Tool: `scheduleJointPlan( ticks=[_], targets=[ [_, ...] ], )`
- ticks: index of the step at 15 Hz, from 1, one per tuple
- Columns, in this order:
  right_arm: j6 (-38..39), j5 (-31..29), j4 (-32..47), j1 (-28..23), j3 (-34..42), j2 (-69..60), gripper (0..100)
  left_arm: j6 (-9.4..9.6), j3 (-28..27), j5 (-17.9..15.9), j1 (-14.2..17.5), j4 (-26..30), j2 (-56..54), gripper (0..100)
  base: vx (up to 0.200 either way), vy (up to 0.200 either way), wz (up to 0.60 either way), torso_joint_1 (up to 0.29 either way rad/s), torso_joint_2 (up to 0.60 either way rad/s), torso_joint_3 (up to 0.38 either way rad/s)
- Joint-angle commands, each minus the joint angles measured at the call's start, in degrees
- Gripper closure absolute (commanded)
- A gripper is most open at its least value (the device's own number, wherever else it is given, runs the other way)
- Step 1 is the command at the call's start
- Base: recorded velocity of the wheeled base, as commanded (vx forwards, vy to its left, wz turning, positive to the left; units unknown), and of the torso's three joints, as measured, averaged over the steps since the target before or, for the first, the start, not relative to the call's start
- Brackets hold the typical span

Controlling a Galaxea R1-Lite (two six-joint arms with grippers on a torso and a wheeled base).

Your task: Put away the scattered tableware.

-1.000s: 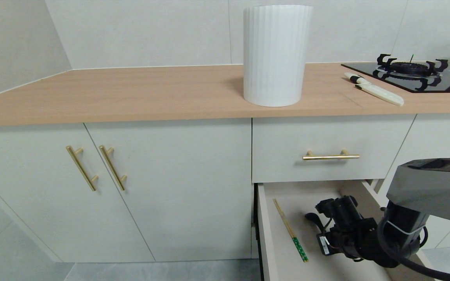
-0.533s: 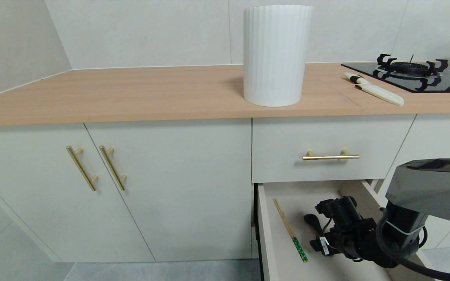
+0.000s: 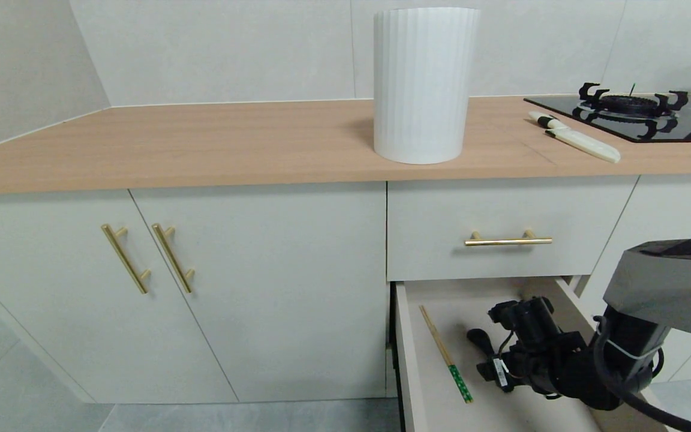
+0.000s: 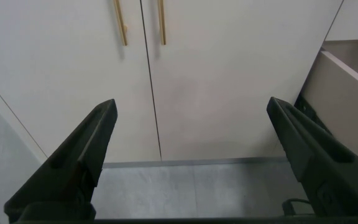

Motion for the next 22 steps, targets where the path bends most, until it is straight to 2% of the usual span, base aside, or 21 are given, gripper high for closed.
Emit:
scheduleJointPlan(
  ticks=[1,4,6,8,9,14,17,22],
  targets=[
    [0.3,0.0,0.5,0.0,2.4,-7.6,0,-0.01,-0.1,0.0,0.0,0.0,0.1,0,0.0,0.0,0.0,0.0,0.0,0.0],
    [0.3,0.1,3.9,0.1,4.1,-17.4,0,-0.01,-0.1,0.0,0.0,0.0,0.1,0,0.0,0.0,0.0,0.0,0.0,0.0],
    [0.5,0.3,14.1,0.1,2.2,-25.0,0,-0.01,-0.1,0.0,0.0,0.0,0.1,0,0.0,0.0,0.0,0.0,0.0,0.0],
    [1.1,0.5,20.8,0.4,0.4,-29.0,0,-0.01,-0.1,0.0,0.0,0.0,0.1,0,0.0,0.0,0.0,0.0,0.0,0.0],
    [3.2,1.2,27.0,1.8,-1.4,-31.6,0,-0.01,-0.1,0.0,0.0,0.0,0.0,0,0.0,0.0,0.0,0.0,0.0,0.0],
    [7.6,7.5,48.4,5.8,-8.8,-38.3,0,-0.01,0.0,0.0,0.0,0.0,0.1,0,0.0,0.0,0.0,0.0,0.0,0.0],
    [7.9,8.3,52.1,5.9,-10.4,-39.2,0,-0.01,-0.1,0.0,0.0,0.0,0.1,0,0.0,0.0,0.0,0.0,0.0,0.0],
    [7.6,8.4,53.3,6.0,-9.9,-39.7,0,-0.01,0.0,0.0,0.0,0.0,0.1,0,-0.2,0.0,0.0,0.0,0.0,0.005]
  ],
)
